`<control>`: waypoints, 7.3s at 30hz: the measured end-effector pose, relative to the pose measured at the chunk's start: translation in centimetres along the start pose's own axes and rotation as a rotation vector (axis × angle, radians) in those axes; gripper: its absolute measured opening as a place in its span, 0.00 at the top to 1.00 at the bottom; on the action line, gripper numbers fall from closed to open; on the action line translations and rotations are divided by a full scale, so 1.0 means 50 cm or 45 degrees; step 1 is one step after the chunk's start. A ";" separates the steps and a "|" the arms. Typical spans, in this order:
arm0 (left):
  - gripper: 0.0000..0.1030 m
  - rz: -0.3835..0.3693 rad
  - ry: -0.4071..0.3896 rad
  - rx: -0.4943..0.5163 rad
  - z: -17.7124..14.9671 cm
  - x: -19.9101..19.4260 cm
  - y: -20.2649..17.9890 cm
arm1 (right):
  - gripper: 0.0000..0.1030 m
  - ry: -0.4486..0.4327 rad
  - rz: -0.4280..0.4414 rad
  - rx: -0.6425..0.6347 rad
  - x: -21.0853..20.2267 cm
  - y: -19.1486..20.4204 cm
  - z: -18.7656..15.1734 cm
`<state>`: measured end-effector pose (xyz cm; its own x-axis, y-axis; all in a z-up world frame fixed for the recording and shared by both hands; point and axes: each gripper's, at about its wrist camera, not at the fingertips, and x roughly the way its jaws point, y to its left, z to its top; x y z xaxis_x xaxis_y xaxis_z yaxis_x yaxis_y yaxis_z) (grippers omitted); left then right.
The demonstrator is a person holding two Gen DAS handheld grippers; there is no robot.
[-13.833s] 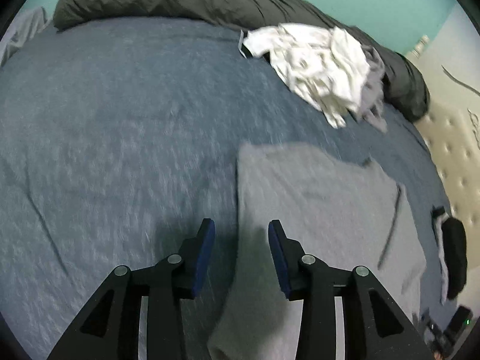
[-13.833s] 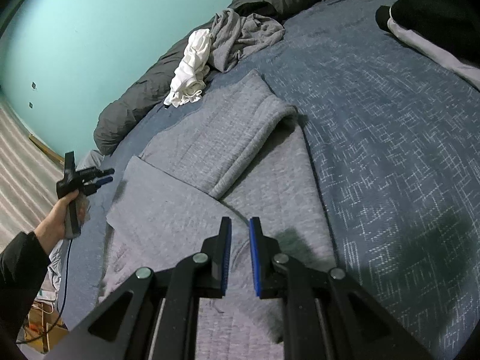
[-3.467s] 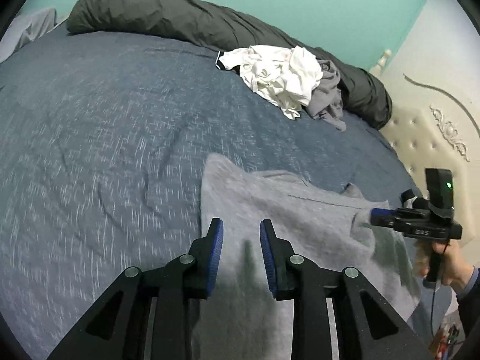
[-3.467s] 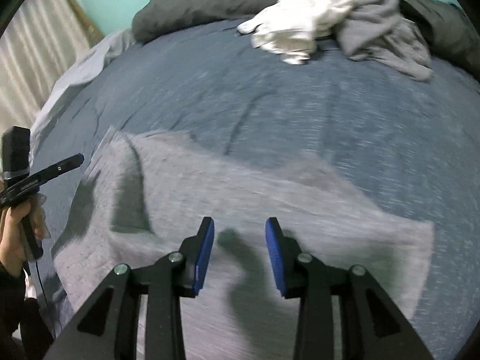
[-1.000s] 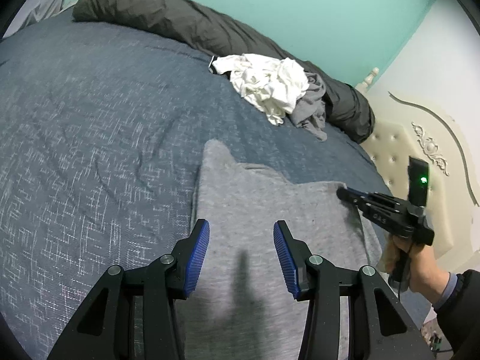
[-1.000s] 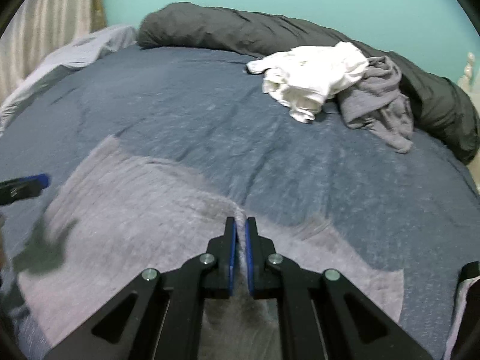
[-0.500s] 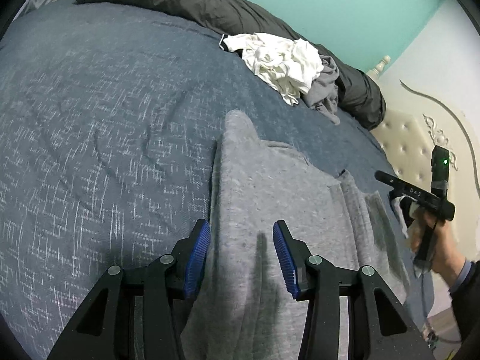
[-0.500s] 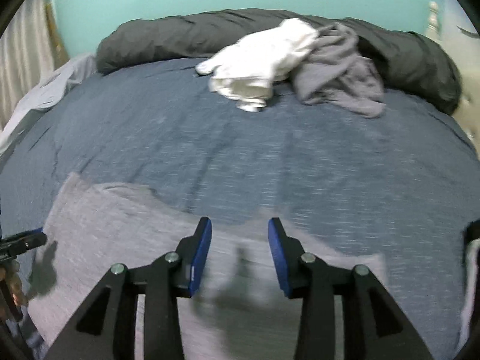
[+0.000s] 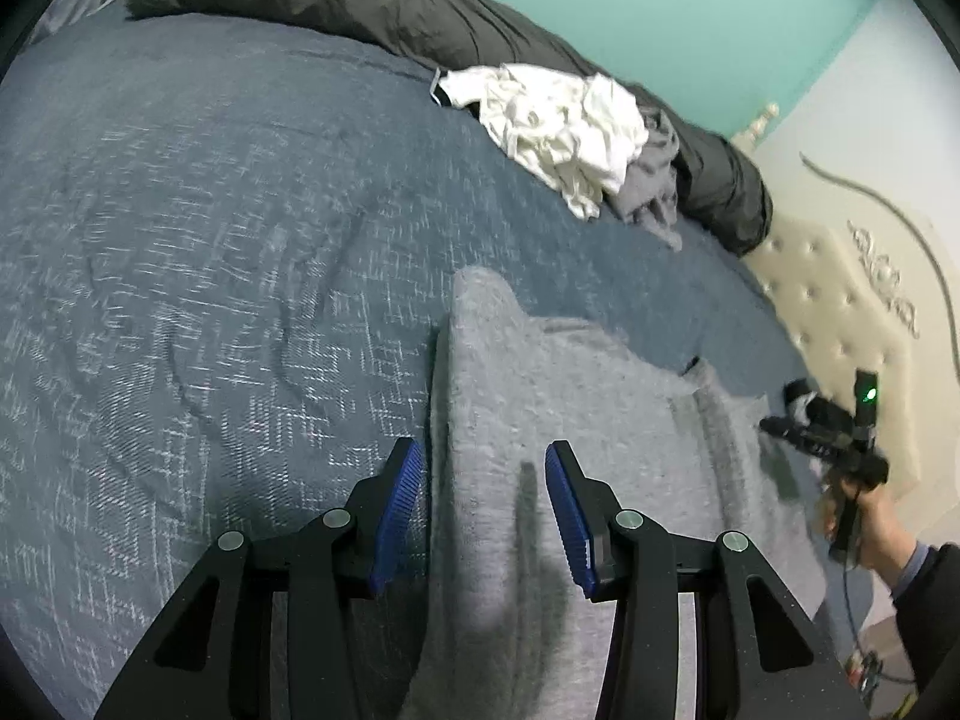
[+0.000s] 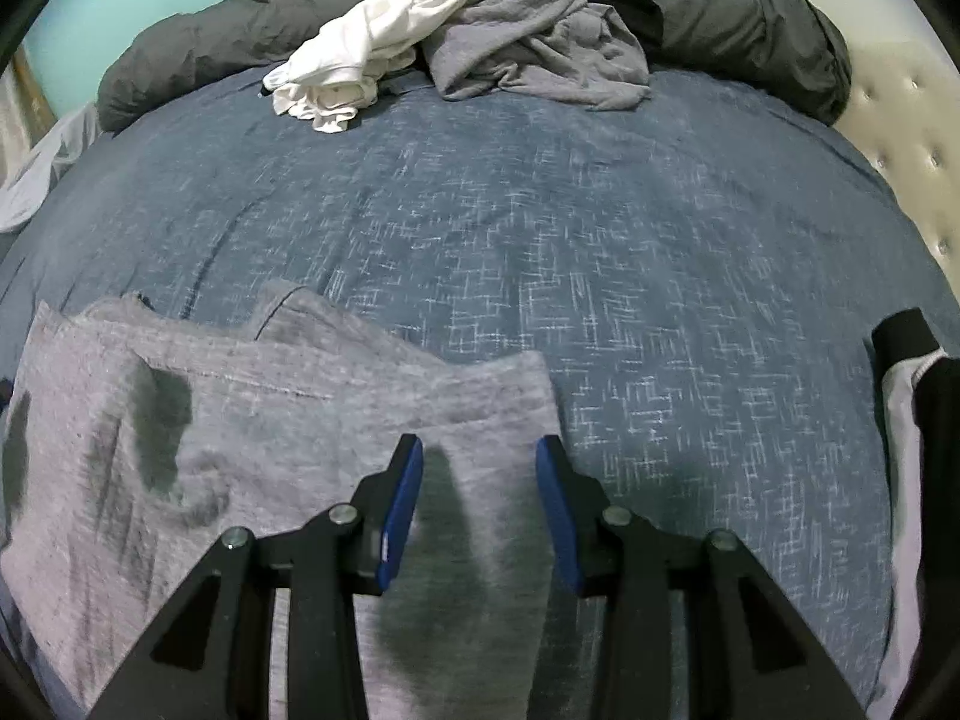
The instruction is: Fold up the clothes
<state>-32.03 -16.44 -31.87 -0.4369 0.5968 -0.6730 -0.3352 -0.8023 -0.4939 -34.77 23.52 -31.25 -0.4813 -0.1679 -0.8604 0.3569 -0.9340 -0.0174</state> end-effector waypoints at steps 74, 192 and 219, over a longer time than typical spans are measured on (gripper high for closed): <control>0.80 0.203 0.058 0.263 0.040 0.073 -0.043 | 0.61 0.034 -0.032 -0.153 0.058 0.009 0.029; 0.67 0.129 0.173 -0.026 -0.249 -0.114 -0.078 | 0.97 0.143 0.376 0.177 -0.170 -0.050 -0.337; 0.70 0.125 0.112 -0.032 -0.286 -0.112 -0.029 | 0.73 0.172 0.233 -0.018 -0.161 -0.052 -0.364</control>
<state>-17.18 -18.75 -35.25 -0.3913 0.5131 -0.7639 -0.2727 -0.8575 -0.4363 -17.27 33.05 -33.56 -0.2961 -0.2896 -0.9102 0.4403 -0.8870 0.1390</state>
